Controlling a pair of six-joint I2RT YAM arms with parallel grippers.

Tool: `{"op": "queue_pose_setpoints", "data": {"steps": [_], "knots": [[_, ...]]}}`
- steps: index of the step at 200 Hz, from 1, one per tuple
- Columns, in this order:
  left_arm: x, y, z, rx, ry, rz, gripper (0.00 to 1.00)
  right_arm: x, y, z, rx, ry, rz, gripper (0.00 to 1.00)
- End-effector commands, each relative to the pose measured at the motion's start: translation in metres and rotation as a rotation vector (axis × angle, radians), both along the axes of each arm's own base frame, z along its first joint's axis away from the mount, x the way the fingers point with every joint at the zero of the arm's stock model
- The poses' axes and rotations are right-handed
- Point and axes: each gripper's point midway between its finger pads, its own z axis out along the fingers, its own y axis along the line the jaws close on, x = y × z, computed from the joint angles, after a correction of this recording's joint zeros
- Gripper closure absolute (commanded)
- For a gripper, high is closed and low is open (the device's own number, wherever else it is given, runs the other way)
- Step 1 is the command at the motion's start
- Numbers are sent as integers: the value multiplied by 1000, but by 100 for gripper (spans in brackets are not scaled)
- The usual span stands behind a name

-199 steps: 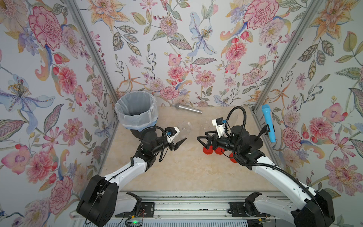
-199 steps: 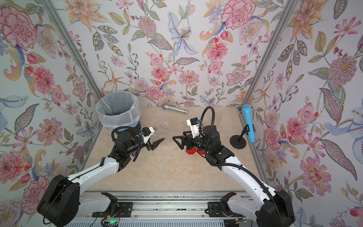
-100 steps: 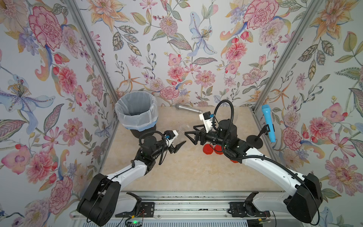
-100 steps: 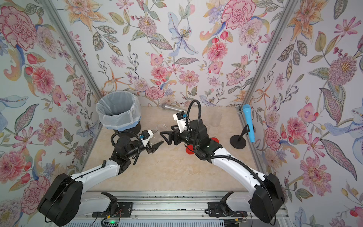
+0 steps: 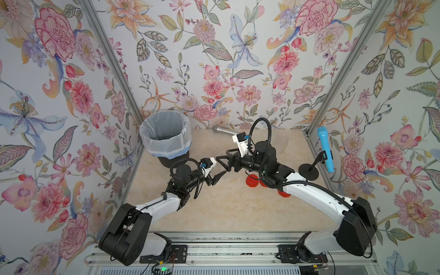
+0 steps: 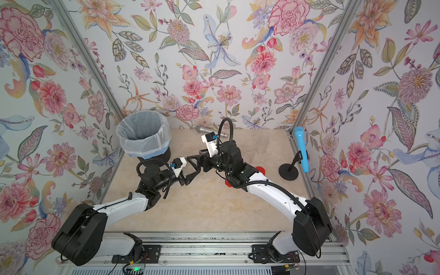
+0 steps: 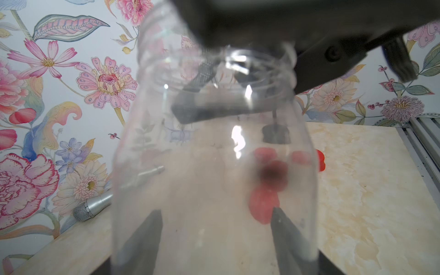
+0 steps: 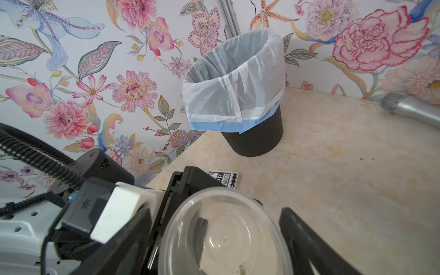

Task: Empty moldy peanuts from jars
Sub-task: Place the jar at the center of the board.

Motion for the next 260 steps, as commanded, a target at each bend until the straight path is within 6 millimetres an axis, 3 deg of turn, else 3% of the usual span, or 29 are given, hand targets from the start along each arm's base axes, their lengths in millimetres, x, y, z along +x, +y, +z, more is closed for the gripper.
{"op": "queue_pose_setpoints", "data": {"steps": [1,66,108,124,141,180,212,260], "knots": [[-6,-4,7,-41,-12,-36,67,2,10,17,55,-27,17,16],[-4,-7,11,-51,-11,-44,67,4,12,13,56,-24,18,24],[-3,-7,9,-48,-1,-43,64,3,13,14,57,-29,26,39],[-4,-8,10,-49,1,-52,57,3,15,13,59,-32,29,47],[-1,-7,9,-47,6,-37,41,1,18,11,52,-43,46,60],[3,-7,3,-28,23,-27,8,3,23,11,-18,-73,41,68],[7,-4,4,-25,18,8,1,3,25,14,-44,-94,37,72],[16,7,1,25,27,94,0,17,19,10,-141,-136,-40,75]]}}
